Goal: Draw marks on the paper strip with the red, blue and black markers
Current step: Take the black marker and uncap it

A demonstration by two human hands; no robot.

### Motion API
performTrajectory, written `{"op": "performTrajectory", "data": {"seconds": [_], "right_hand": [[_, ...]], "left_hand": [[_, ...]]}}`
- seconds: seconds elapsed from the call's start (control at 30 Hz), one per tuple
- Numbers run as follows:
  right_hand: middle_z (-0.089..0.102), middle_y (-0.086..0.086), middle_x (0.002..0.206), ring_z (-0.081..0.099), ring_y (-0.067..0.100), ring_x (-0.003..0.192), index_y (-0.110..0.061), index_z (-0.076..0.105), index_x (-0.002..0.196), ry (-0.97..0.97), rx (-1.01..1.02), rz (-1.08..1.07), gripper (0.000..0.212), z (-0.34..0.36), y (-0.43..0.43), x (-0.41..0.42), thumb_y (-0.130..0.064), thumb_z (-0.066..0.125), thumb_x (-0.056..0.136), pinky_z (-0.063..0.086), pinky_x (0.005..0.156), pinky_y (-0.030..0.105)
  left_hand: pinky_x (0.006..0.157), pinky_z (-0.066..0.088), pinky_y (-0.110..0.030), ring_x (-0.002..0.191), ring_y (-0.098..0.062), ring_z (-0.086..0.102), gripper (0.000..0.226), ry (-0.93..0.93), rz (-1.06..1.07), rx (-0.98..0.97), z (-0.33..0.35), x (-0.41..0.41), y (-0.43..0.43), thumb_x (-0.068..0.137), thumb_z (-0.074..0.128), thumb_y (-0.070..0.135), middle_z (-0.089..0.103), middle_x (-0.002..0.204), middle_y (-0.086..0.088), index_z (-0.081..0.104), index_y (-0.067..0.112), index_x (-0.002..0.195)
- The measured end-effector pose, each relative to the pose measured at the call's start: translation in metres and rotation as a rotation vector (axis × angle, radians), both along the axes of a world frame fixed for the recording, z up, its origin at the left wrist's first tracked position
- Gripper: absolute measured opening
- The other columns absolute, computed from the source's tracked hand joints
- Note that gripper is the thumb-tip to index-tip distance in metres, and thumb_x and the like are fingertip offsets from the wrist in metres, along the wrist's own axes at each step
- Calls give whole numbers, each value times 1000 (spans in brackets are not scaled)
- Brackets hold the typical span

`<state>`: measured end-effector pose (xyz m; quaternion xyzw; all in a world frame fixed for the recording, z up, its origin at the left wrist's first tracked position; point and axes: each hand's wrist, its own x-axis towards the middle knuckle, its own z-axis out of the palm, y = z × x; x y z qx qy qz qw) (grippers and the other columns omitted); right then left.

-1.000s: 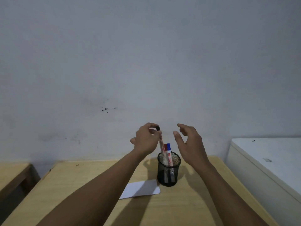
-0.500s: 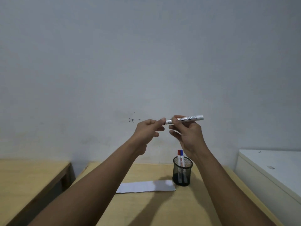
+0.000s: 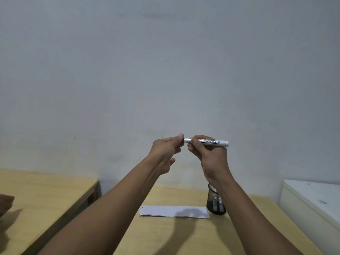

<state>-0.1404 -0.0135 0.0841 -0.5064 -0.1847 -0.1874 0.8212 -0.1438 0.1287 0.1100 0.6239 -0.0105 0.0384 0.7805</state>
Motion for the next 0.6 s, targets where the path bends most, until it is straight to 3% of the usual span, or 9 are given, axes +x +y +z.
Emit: {"op": "performTrajectory", "data": {"seconds": [0.2, 0.37, 0.47, 0.6], "right_hand": [[80, 9, 94, 75, 20, 87, -2, 76, 97, -72, -198, -69, 10, -15, 15, 8, -2, 76, 88, 62, 84, 31], [82, -1, 98, 76, 10, 95, -7, 80, 99, -126, -429, -67, 15, -27, 22, 21, 0, 77, 86, 60, 84, 23], [82, -2, 102, 75, 9, 102, -5, 81, 96, -139, -508, -24, 17, -40, 30, 33, 7, 73, 87, 57, 86, 20], [82, -1, 98, 76, 12, 95, -10, 81, 98, -63, -479, -31, 15, -63, 44, 51, -1, 78, 86, 59, 84, 24]], "left_hand": [[81, 47, -36, 70, -13, 55, 25, 57, -3, 41, -12, 19, 25, 86, 75, 39, 67, 72, 7, 76, 15, 94], [76, 51, -39, 66, -13, 53, 28, 175, -24, 88, -27, 35, 49, 85, 74, 44, 64, 67, 6, 73, 17, 82], [78, 51, -41, 63, -14, 51, 31, 233, -27, 95, -42, 47, 64, 84, 73, 48, 62, 64, 6, 72, 17, 79], [79, 53, -44, 69, -16, 52, 29, 272, -2, 109, -67, 67, 82, 84, 75, 43, 64, 68, 4, 74, 15, 82]]}}
